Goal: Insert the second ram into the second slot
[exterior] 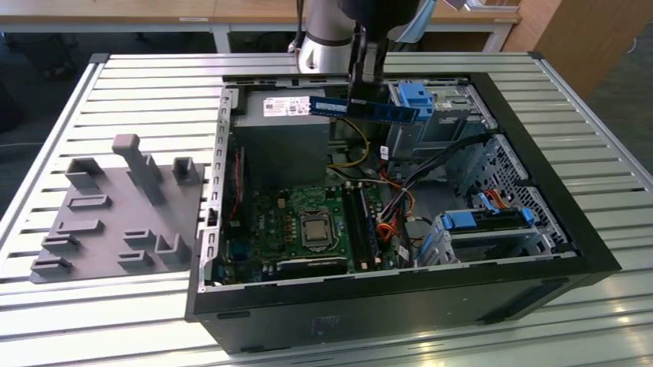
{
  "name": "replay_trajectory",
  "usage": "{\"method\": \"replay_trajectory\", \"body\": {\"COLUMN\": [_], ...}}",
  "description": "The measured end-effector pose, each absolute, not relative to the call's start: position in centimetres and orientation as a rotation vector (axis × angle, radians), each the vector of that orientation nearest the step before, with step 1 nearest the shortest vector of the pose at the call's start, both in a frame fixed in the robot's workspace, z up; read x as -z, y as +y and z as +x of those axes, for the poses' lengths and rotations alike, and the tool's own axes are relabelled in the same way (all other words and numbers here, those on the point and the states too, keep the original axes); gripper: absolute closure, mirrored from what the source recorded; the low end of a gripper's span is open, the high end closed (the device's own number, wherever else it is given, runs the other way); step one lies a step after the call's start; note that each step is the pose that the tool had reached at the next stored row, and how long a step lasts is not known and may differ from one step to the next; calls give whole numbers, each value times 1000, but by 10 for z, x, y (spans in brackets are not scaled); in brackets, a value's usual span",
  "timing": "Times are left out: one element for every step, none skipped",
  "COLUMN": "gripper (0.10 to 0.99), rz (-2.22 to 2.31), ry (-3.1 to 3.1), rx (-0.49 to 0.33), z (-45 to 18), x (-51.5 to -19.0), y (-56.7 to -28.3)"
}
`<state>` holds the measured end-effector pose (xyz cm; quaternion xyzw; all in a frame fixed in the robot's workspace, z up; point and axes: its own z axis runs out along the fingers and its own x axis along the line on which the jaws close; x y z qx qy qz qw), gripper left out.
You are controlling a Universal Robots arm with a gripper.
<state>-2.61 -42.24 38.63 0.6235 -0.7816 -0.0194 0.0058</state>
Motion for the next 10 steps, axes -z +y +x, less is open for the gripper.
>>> {"method": "replay_trajectory", "body": {"gripper": [949, 949, 949, 949, 949, 949, 949, 949, 949, 949], "rz": [1942, 1931, 1918, 1906, 1895, 1887, 1880, 1875, 1871, 1868], "ry": [-2454, -2462, -2472, -2482, -2490, -2497, -2502, -2506, -2509, -2511], "rx": [60, 60, 59, 59, 59, 60, 60, 60, 59, 59], "z": [-26, -26, -26, -26, -26, -26, -26, -26, -26, -26], "x": [-386, -386, -386, -386, -386, -386, -386, -386, -386, -386], "y": [-422, -423, -423, -423, -423, -423, -423, -423, -424, -424]}}
